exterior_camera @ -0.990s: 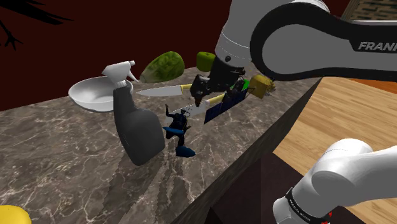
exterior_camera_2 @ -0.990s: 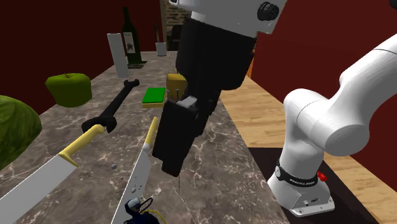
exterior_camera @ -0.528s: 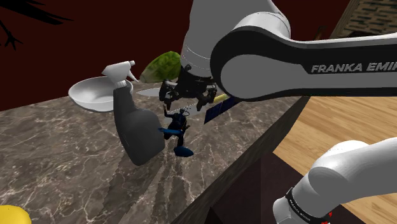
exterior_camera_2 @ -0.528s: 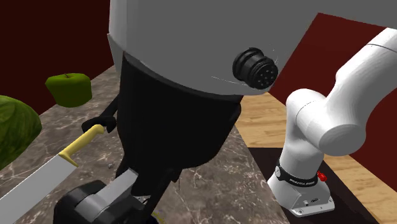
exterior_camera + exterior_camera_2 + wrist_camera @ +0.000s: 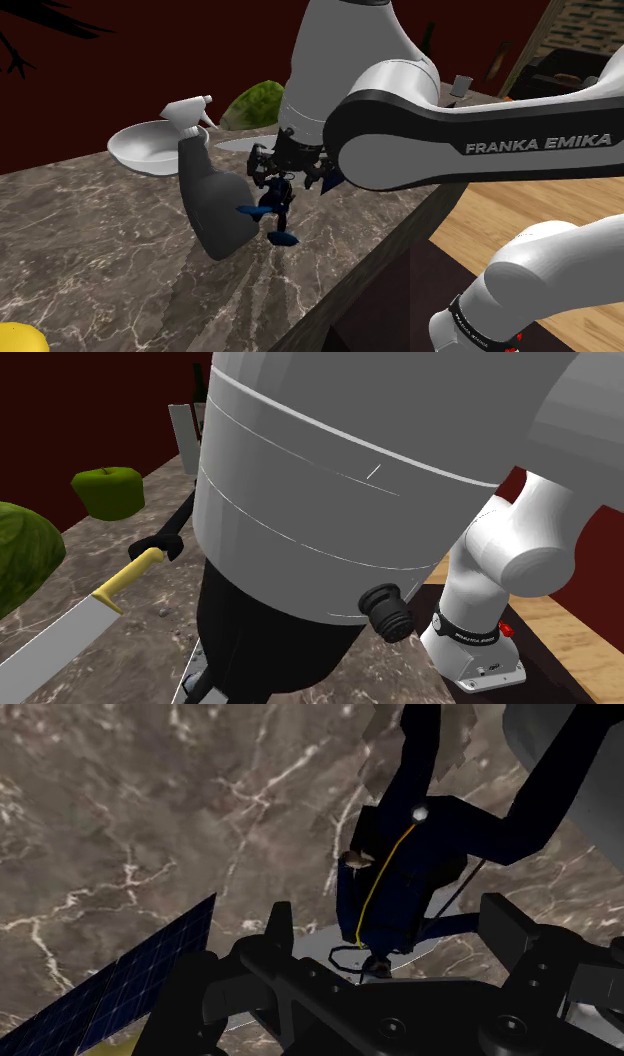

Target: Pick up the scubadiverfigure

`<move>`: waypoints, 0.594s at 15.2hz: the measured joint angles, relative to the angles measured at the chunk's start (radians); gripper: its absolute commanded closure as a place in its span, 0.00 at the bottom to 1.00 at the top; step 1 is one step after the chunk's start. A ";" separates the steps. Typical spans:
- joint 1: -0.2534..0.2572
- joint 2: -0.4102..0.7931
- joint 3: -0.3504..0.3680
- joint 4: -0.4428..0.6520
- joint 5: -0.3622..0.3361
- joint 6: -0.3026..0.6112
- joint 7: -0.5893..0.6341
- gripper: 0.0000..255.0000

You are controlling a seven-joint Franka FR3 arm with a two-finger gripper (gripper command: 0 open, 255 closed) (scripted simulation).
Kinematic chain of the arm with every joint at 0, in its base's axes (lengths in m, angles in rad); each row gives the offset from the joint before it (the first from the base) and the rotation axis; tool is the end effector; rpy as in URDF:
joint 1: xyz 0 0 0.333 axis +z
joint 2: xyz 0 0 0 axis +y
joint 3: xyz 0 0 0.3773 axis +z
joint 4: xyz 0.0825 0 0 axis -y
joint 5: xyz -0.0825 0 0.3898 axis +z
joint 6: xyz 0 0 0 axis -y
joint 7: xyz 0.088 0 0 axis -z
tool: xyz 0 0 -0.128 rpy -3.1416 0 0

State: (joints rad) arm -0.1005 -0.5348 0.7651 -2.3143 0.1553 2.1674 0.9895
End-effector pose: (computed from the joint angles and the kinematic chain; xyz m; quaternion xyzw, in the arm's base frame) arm 0.3170 0.3183 0.5418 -0.9633 0.2068 -0.1705 0.0167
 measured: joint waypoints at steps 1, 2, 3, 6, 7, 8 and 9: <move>0.000 0.000 0.001 -0.002 0.000 0.004 0.000 1.00; -0.001 0.000 0.001 -0.001 0.000 0.006 0.001 1.00; -0.001 0.001 0.001 -0.001 -0.001 0.006 0.001 1.00; -0.002 0.001 0.001 -0.001 -0.002 0.006 0.002 1.00; -0.003 0.002 0.002 0.000 -0.003 0.006 0.003 1.00; -0.003 0.002 0.002 -0.001 -0.003 0.007 0.003 1.00; -0.003 0.002 0.002 -0.001 -0.003 0.007 0.003 1.00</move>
State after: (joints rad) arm -0.1038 -0.5330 0.7668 -2.3157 0.1522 2.1749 0.9923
